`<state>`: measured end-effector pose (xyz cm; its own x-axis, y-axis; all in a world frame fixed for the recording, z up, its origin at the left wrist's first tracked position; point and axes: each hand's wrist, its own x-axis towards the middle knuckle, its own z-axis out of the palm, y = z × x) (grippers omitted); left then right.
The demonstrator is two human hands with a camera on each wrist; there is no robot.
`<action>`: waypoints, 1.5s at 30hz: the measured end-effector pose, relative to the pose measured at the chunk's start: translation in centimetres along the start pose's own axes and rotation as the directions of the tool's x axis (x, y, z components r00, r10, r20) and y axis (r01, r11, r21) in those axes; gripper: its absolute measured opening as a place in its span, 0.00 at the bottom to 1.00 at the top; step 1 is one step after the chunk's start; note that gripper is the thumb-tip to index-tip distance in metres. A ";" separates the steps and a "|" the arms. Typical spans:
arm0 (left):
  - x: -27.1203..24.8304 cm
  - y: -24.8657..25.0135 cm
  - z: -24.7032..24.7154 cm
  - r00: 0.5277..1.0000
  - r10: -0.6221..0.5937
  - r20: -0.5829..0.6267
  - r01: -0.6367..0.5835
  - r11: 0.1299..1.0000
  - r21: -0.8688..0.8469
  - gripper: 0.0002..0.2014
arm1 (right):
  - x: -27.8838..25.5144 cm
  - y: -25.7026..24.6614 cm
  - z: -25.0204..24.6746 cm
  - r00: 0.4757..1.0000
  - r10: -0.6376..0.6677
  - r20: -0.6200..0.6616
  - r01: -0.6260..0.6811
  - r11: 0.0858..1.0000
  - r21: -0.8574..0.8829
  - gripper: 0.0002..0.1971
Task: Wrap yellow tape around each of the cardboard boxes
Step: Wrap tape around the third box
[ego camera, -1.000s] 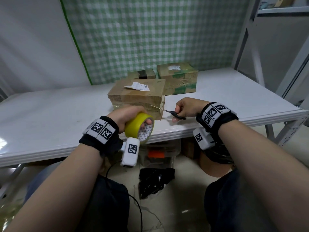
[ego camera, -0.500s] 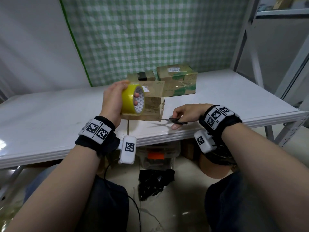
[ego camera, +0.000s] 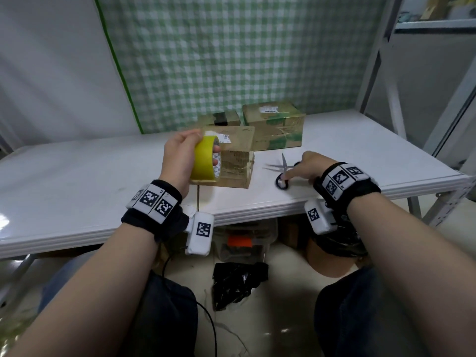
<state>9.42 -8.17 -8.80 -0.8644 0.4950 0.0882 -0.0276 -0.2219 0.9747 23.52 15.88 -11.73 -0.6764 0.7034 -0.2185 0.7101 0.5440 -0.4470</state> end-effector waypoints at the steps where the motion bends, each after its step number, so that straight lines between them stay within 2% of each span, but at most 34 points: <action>1: 0.0 -0.1 0.1 1.000 -0.006 0.004 0.006 1.000 0.005 0.11 | 0.1 -0.2 0.0 1.000 0.017 -0.014 -0.017 0.999 -0.030 0.23; 3: 0.0 -0.2 0.1 1.000 -0.020 0.006 0.020 1.000 0.017 0.10 | 0.4 -0.7 0.1 0.996 -0.021 -0.092 0.021 1.000 0.000 0.20; 4: 0.1 -0.3 0.1 1.000 -0.026 0.003 0.026 0.999 0.025 0.09 | 0.6 -1.2 0.2 0.984 -0.084 -0.155 0.094 0.994 0.060 0.19; 5: 0.1 -0.3 0.1 1.000 -0.031 0.001 0.031 0.999 0.034 0.08 | 0.8 -1.9 0.4 0.960 -0.166 -0.227 0.199 0.971 0.130 0.22; 7: 0.0 -0.4 0.0 0.999 -0.042 0.001 0.042 0.998 0.052 0.07 | 0.8 -3.8 0.8 0.887 -0.342 -0.311 0.425 0.867 0.261 0.27; 9: -0.1 -0.4 -0.1 0.999 -0.052 0.005 0.051 0.997 0.065 0.05 | 1.0 -5.7 1.7 0.820 -0.501 -0.277 0.566 0.779 0.268 0.31; 12: -0.3 -0.4 -0.1 0.998 -0.064 0.014 0.063 0.995 0.077 0.05 | 2.4 -6.5 3.5 0.791 -0.591 -0.158 0.611 0.772 0.174 0.39; 16: -0.3 -0.7 -0.2 0.995 -0.090 0.038 0.086 0.992 0.089 0.04 | 3.5 -6.2 4.9 0.783 -0.605 -0.143 0.621 0.750 0.228 0.47; 19: -0.5 -0.8 -0.1 0.990 -0.111 0.087 0.104 0.991 0.081 0.12 | 3.4 -6.2 4.9 0.783 -0.614 -0.099 0.619 0.757 0.209 0.52; 22: -1.0 -0.6 0.3 0.977 -0.129 0.169 0.117 0.990 0.079 0.15 | 2.6 -6.3 3.7 0.795 -0.603 -0.061 0.602 0.774 0.199 0.52; 24: -1.5 -0.5 0.6 0.962 -0.131 0.241 0.112 0.989 0.092 0.16 | 1.2 -6.8 2.7 0.811 -0.576 -0.105 0.582 0.777 0.239 0.48; 25: -1.8 -0.5 0.8 0.954 -0.132 0.268 0.112 0.990 0.091 0.17 | 0.6 -7.0 2.4 0.815 -0.556 -0.162 0.579 0.773 0.258 0.42; 27: -2.0 -0.7 1.1 0.948 -0.127 0.292 0.105 0.990 0.090 0.17 | -0.5 -7.4 1.8 0.820 -0.493 -0.291 0.571 0.748 0.338 0.23; 28: -2.1 -0.8 1.3 0.949 -0.114 0.295 0.092 0.992 0.088 0.17 | -1.0 -7.5 1.4 0.826 -0.465 -0.319 0.562 0.725 0.398 0.17; 30: -2.3 -1.0 1.7 0.951 -0.064 0.302 0.043 0.996 0.074 0.17 | -1.8 -7.4 0.9 0.845 -0.452 -0.285 0.534 0.695 0.482 0.15; 33: -2.6 -1.4 2.0 0.954 0.003 0.301 -0.018 0.999 0.047 0.18 | -2.6 -7.3 1.0 0.845 -0.476 -0.244 0.528 0.672 0.519 0.08; 37: -2.6 -1.9 2.2 0.954 0.044 0.296 -0.075 0.993 0.095 0.22 | -2.5 -7.5 1.5 0.844 -0.445 -0.300 0.534 0.644 0.548 0.05; 42: -2.7 -1.8 2.7 0.934 -0.012 0.357 -0.038 0.990 0.134 0.27 | -1.7 -7.9 1.7 0.824 -0.397 -0.403 0.551 0.727 0.411 0.07; 45: -2.4 -1.7 2.9 0.919 -0.061 0.390 -0.001 0.988 0.157 0.32 | -1.3 -8.1 2.0 0.810 -0.385 -0.442 0.559 0.736 0.382 0.07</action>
<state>12.96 -6.55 -10.06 -0.5968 0.7959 0.1014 0.0521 -0.0876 0.9948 18.29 9.63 -9.56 -0.7352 0.5624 0.3785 0.0703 0.6185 -0.7826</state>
